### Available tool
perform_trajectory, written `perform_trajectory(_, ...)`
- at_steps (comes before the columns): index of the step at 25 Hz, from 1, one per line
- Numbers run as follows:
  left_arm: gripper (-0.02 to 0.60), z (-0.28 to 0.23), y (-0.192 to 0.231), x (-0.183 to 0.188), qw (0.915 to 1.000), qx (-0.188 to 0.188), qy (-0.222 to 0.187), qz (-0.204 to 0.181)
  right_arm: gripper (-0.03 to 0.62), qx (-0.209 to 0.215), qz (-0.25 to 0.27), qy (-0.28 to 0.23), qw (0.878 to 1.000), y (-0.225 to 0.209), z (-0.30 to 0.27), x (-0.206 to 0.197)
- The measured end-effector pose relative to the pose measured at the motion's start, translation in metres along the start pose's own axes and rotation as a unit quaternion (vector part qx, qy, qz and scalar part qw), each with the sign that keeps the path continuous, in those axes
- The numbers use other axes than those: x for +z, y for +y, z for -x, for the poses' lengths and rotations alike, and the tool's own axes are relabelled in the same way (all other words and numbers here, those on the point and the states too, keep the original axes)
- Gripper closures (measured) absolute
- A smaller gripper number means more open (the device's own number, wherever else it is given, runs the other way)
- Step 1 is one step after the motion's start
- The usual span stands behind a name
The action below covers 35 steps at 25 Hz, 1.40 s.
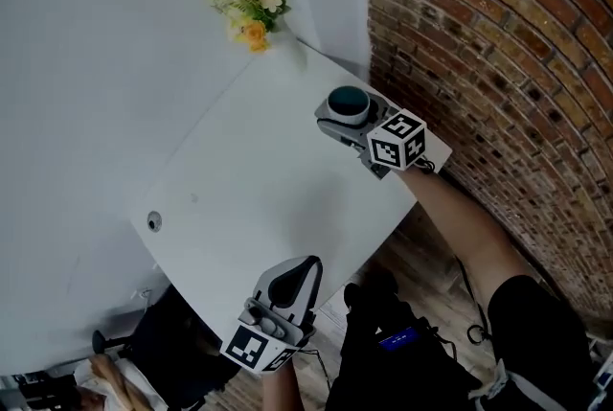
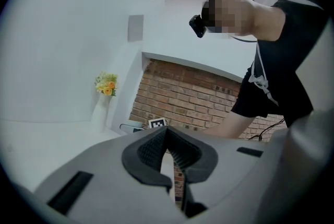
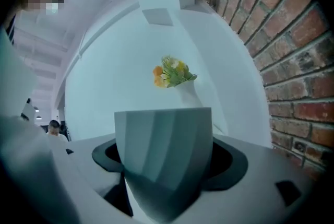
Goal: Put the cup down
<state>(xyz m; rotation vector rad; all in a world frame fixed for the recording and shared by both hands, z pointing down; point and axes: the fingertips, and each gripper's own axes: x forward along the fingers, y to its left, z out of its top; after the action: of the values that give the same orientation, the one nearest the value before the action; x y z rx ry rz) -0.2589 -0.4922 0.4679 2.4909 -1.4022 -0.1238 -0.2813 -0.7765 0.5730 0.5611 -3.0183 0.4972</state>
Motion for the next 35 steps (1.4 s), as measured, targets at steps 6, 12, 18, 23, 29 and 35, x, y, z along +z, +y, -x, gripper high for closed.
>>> perform_trajectory(6,0.574,-0.003,-0.001,-0.008,1.0,0.007,0.002,-0.001,0.191,-0.013,0.03,-0.004,0.999,-0.027,-0.031,-0.001)
perform_trajectory(12,0.574,-0.004,0.002,-0.013,0.9998,0.02,0.0,0.004,0.191,-0.016,0.069,-0.007,0.997,-0.036,-0.055,0.001)
perform_trajectory(18,0.574,0.001,0.005,-0.015,0.9994,0.034,0.0,0.008,0.191,-0.018,0.093,0.021,0.995,-0.039,-0.06,-0.017)
perform_trajectory(23,0.574,-0.002,0.002,-0.012,0.9994,0.035,-0.005,0.006,0.191,-0.011,0.121,0.065,0.99,-0.036,-0.052,-0.033)
perform_trajectory(29,0.574,-0.006,-0.003,-0.01,0.9994,0.032,-0.006,0.004,0.191,-0.018,0.124,0.094,0.988,-0.04,-0.046,-0.044)
perform_trajectory(35,0.574,-0.003,-0.009,-0.007,0.9996,0.028,-0.009,0.001,0.189,-0.029,0.109,0.131,0.985,-0.039,-0.026,-0.051)
